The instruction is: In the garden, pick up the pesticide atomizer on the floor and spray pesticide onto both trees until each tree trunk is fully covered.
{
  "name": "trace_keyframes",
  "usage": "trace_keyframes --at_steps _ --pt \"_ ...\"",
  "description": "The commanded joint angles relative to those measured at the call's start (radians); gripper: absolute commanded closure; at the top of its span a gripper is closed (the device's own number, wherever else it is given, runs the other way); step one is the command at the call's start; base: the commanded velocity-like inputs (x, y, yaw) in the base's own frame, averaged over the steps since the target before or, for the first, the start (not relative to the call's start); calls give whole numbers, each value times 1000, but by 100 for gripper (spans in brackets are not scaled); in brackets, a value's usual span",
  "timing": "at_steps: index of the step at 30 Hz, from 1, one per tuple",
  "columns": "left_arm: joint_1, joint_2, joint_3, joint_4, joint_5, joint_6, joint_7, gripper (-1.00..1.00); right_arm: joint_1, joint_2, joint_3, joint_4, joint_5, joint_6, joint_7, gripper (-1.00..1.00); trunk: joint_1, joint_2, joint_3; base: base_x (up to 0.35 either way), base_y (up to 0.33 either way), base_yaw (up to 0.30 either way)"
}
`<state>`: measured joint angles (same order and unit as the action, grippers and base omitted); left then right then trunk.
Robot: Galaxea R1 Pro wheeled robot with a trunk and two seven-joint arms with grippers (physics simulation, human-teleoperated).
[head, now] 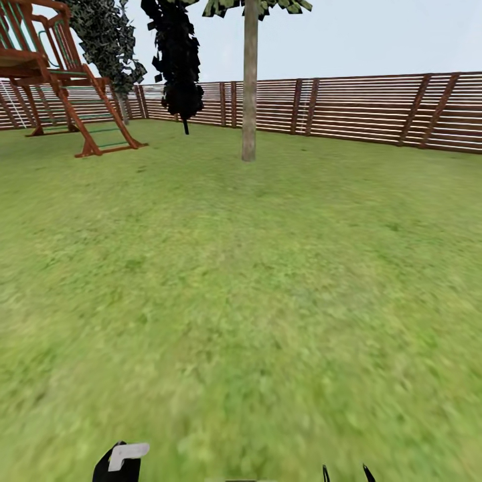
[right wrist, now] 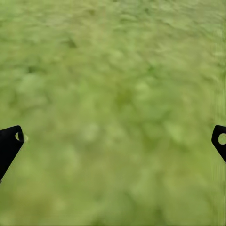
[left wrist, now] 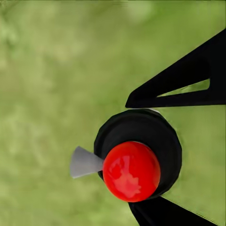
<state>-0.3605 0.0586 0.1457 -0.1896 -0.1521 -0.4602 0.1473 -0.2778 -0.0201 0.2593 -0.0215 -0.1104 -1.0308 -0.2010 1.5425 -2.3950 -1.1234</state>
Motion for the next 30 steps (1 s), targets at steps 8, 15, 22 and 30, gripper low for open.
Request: trace_keyframes --at_steps 8,15,22,30 --pt "0 0 0 -1 0 1 0 100 0 0 0 0 0 0 0 -100 0 0 0 341 0 0" --pt "0 0 0 -1 0 1 0 100 0 0 0 0 0 0 0 -100 0 0 0 341 0 0" --pt "0 1 0 1 0 3 0 100 0 0 0 0 0 0 0 -100 0 0 0 341 0 0" --pt "0 1 0 1 0 2 0 100 0 0 0 0 0 0 0 -100 0 0 0 341 0 0"
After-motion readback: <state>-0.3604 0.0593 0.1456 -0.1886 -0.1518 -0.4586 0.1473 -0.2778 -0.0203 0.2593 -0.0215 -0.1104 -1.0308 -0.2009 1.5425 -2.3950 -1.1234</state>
